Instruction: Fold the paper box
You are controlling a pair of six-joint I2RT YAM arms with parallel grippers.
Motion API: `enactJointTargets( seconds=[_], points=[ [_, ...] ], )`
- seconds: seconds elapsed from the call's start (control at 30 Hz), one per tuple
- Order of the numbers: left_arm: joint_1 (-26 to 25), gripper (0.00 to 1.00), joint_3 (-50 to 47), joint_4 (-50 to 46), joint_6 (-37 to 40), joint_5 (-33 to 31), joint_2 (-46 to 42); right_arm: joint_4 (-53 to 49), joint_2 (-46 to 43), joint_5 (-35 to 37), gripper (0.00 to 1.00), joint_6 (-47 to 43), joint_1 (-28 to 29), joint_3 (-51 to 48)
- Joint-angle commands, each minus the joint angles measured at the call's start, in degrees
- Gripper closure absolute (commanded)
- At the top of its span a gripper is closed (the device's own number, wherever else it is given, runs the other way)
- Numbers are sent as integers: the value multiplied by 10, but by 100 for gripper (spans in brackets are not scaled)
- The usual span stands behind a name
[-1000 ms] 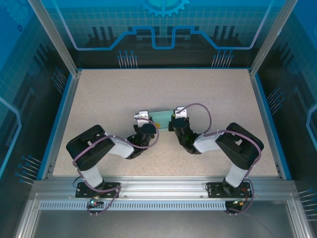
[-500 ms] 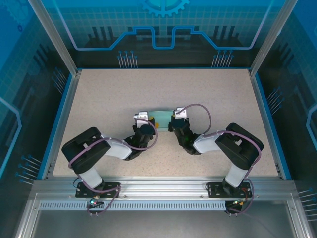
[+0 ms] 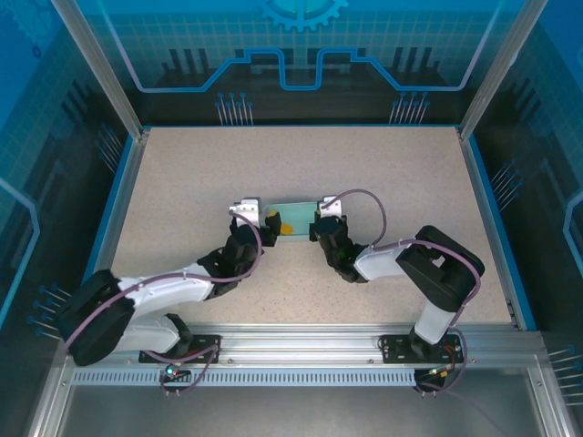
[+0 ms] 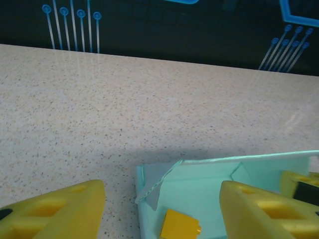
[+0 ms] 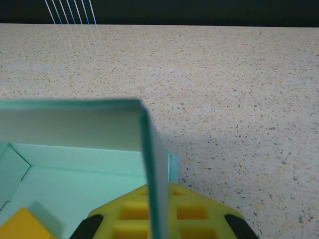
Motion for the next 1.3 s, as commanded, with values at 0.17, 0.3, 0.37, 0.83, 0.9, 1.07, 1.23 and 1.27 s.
enactJointTargets(
  seconds=[0.17,0.3,0.37,0.83,0.9,1.07,1.23,1.27],
  points=[
    [99,34,125,-194,23,226,-56,-52,8,7,100,-11,7,3],
    [153,34,213,-250,26,317,7,-52,9,8,100,-13,7,5],
    [166,36,263,-282,29,355,50,-52,10,7,100,-14,7,7],
    [183,52,447,-408,32,551,260,-57,17,13,100,-21,6,15],
    [183,52,446,-413,31,568,267,-60,17,14,100,-22,6,16],
    [183,53,434,-418,23,591,275,-68,16,19,99,-25,5,19],
    [182,54,414,-409,15,600,273,-75,13,24,96,-26,3,19],
    [182,54,410,-407,13,601,273,-77,12,25,95,-26,3,18]
  ],
)
